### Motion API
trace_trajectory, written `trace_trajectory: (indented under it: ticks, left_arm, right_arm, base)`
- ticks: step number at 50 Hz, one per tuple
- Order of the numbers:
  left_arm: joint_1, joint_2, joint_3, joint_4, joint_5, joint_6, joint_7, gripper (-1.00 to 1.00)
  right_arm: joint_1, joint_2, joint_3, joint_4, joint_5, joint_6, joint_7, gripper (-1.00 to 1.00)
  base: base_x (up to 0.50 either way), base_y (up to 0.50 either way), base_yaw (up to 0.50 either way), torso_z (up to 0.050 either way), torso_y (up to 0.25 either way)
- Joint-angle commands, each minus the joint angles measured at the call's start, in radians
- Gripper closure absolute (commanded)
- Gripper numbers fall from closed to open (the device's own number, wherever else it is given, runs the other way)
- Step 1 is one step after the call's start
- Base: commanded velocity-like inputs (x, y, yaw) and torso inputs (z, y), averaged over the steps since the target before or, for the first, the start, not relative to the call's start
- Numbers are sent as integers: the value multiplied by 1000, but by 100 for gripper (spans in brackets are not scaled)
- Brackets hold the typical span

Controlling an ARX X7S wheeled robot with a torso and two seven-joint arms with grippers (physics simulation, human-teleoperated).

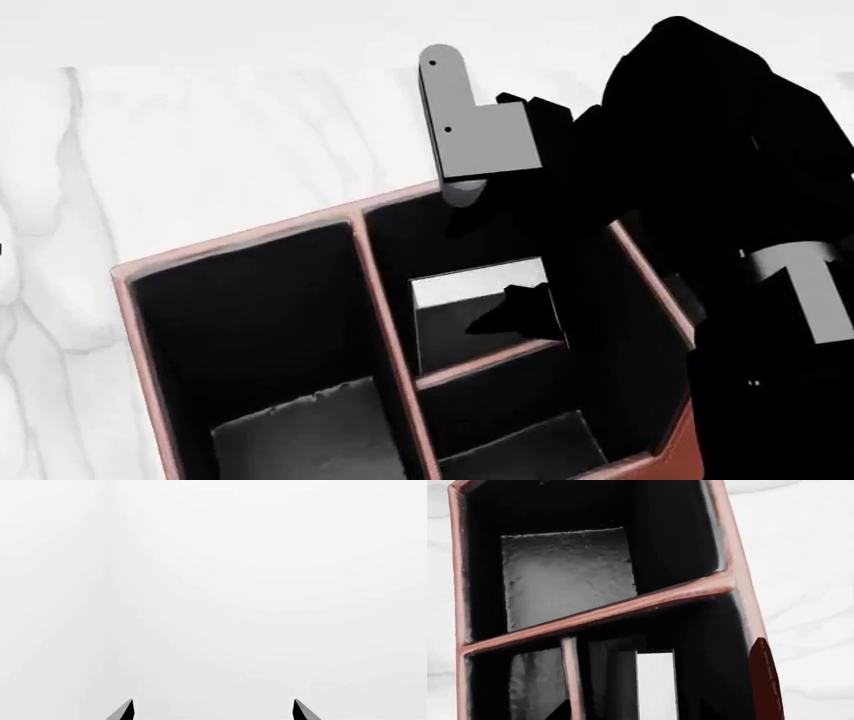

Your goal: Pick up the book and place it in the front compartment of the caddy.

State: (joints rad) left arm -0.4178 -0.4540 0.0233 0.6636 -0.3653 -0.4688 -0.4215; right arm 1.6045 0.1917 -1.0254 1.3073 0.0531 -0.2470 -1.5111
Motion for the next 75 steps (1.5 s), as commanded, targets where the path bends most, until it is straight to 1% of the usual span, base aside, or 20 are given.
trace_trajectory:
  ticks: [1, 17, 39, 41, 48, 58, 68, 75]
  left_arm:
    - [-3, 19, -24, -1, 19, 2, 19, -100]
    - [5, 18, -27, -4, 16, 10, 17, -100]
    - [0, 13, -29, 1, 9, 7, 11, -100]
    - [-2, 13, -28, 1, 8, 6, 10, -100]
    - [-4, 9, -26, 7, 6, 0, 8, -100]
    - [-5, 9, -24, 8, 4, 1, 6, -100]
    - [-4, 8, -17, 9, 6, 3, 4, -100]
    - [-4, 9, -13, 6, 7, 7, 4, -100]
  right_arm:
    - [-3, -16, 25, 0, -26, -7, -25, -100]
    - [21, -9, 21, 0, -13, -9, -24, -100]
    - [221, 32, -1, -21, 33, -51, -44, -100]
    - [237, 49, -2, -61, 40, -37, -40, -100]
    - [276, 158, 3, -326, 65, 104, -20, -100]
    - [340, 255, 33, -531, 84, 213, 35, -100]
    - [387, 366, 90, -774, 106, 348, 111, -100]
    - [396, 471, 135, -1011, 130, 481, 164, -100]
  base:
    - [0, 0, 0, 0, 0]
    - [0, 0, 0, 0, 0]
    - [0, 0, 0, 0, 1]
    - [0, 0, 0, 0, 0]
    - [0, 0, 0, 0, 0]
    - [0, 0, 0, 0, 0]
    - [0, 0, 0, 0, 0]
    - [0, 0, 0, 0, 0]
